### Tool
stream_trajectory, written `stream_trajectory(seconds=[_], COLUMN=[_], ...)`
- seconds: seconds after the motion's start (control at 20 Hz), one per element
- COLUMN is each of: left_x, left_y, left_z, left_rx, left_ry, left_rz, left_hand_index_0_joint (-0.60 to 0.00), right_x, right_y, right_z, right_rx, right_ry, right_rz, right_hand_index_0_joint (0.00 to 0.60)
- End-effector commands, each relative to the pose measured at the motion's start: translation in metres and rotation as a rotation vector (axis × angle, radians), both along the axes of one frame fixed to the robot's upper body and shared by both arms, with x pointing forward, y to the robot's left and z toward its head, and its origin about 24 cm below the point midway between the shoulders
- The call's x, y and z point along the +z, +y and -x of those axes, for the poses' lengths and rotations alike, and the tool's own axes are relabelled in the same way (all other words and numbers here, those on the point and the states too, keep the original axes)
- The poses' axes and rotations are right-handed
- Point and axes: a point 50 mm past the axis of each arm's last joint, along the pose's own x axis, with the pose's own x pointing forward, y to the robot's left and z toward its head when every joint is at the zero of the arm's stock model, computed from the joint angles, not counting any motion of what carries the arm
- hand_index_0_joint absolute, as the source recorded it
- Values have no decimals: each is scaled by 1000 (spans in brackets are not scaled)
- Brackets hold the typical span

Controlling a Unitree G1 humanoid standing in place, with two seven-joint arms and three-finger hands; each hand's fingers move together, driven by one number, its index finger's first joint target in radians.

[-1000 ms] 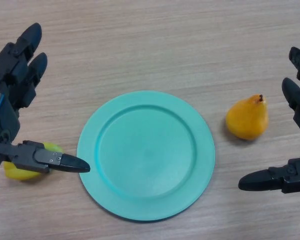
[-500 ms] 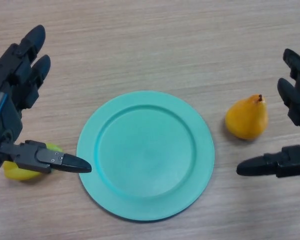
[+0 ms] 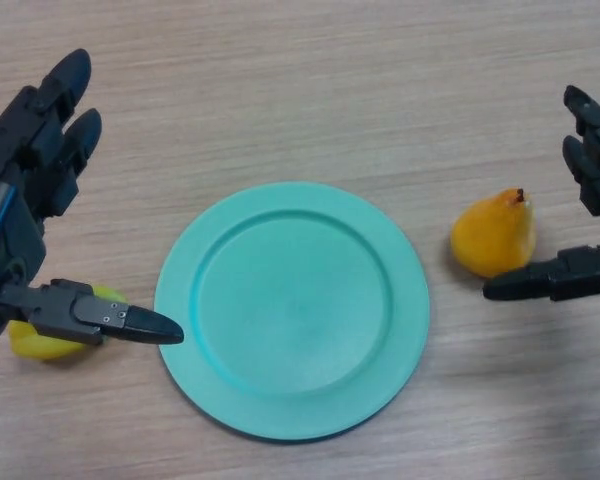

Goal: Pick up the yellow pear and place it on the plate

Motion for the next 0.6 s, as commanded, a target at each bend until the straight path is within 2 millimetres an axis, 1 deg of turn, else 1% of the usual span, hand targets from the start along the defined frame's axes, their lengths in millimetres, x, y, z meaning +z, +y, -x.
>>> stream_trajectory(seconds=[0.05,0.25,0.35,0.4,0.45,0.5,0.55,0.6], left_x=[32,33,35,34,34,34,35,35], left_y=[8,10,10,10,10,11,12,12], left_z=[9,9,8,8,8,8,9,9], left_rx=[26,35,44,45,44,44,40,38], left_ry=[-219,-244,-263,-264,-264,-264,-258,-256], left_rz=[-43,-53,-66,-66,-64,-60,-47,-40], left_hand_index_0_joint=[0,0,0,0,0,0,0,0], right_x=[43,23,17,16,14,12,5,2], right_y=[-16,-14,-12,-11,-11,-10,-8,-7], right_z=[-12,-28,-34,-35,-36,-37,-40,-42], right_rx=[-46,-46,-43,-43,-44,-46,-50,-52], right_ry=[-268,-214,-204,-202,-201,-199,-188,-183], right_rz=[56,34,36,36,39,42,49,51], right_hand_index_0_joint=[0,0,0,50,200,199,50,53])
